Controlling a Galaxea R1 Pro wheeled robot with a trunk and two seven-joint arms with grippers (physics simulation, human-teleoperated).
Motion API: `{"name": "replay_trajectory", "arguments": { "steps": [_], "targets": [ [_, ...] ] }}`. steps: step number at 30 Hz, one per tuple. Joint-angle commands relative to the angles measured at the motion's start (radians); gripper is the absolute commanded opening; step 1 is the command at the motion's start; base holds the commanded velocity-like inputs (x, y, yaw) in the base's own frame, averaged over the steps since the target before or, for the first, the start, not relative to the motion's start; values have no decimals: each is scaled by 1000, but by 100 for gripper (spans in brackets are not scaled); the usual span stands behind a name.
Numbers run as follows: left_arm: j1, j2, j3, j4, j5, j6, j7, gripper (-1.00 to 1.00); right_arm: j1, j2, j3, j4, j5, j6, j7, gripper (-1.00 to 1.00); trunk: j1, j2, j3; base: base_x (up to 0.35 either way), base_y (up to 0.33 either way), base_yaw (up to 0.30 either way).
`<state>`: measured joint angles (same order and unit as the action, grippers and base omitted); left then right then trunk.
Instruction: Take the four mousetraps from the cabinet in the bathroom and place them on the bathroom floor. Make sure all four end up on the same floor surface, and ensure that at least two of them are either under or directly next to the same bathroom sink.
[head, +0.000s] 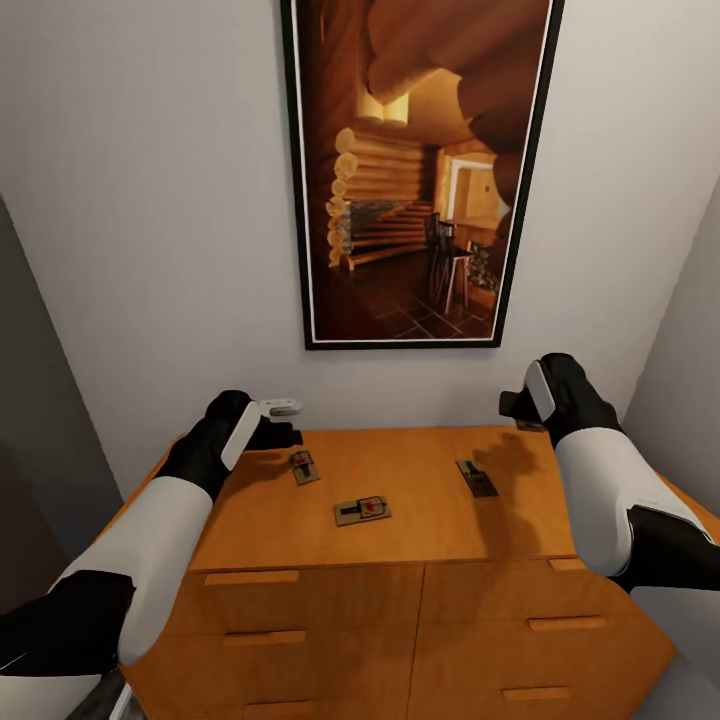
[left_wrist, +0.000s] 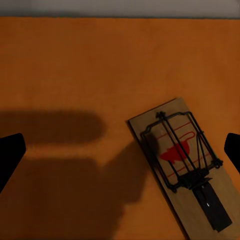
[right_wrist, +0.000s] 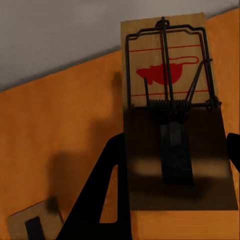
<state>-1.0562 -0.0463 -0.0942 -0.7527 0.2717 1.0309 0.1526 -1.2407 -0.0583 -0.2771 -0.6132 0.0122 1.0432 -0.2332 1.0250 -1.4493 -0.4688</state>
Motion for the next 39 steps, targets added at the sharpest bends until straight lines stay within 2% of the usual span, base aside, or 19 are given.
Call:
{"name": "replay_trajectory", "arguments": {
  "steps": [1, 3, 6, 8, 10, 12, 17, 33, 39],
  "targets": [
    [-1, 0, -2, -1, 11, 3, 10, 100, 0, -1, -2, -1, 4, 4, 29, -100, 0, -1, -1, 0, 0, 8],
    [-1, 0, -2, -1, 11, 3, 10, 100, 3, -5, -1, -2, 8, 4, 106, -100, 0, -1, -1, 0, 0, 4],
    [-1, 0, -2, 0, 11, 3, 10, 100, 4, -8, 5, -3, 11, 4, 185, -100, 0, -1, -1, 0, 0, 2],
    [-1, 0, -2, 0, 11, 3, 10, 100, 4, -10, 33, -3, 17, 4, 231, -100, 0, -1, -1, 0, 0, 0],
    [-1, 0, -2, 0, 11, 3, 10, 100, 4, -13, 95, -3, 21, 4, 279, -100, 0, -1, -1, 0, 0, 0],
    [-1, 0, -2, 0, 11, 3, 10, 100, 2, -22, 133, -3, 23, 4, 319, -100, 0, -1, -1, 0, 0, 0],
    [-1, -1, -2, 0, 11, 3, 10, 100, -2, -37, 175, -6, 27, 4, 411, -100, 0, -1, -1, 0, 0, 0],
    [-1, -1, -2, -2, 11, 3, 10, 100, -3, -40, 186, -12, 28, 4, 484, -100, 0, -1, -1, 0, 0, 0],
    [-1, -2, -2, -2, 11, 3, 10, 100, -3, -40, 186, -13, 28, 4, 487, -100, 0, -1, -1, 0, 0, 0]
  ]
}}
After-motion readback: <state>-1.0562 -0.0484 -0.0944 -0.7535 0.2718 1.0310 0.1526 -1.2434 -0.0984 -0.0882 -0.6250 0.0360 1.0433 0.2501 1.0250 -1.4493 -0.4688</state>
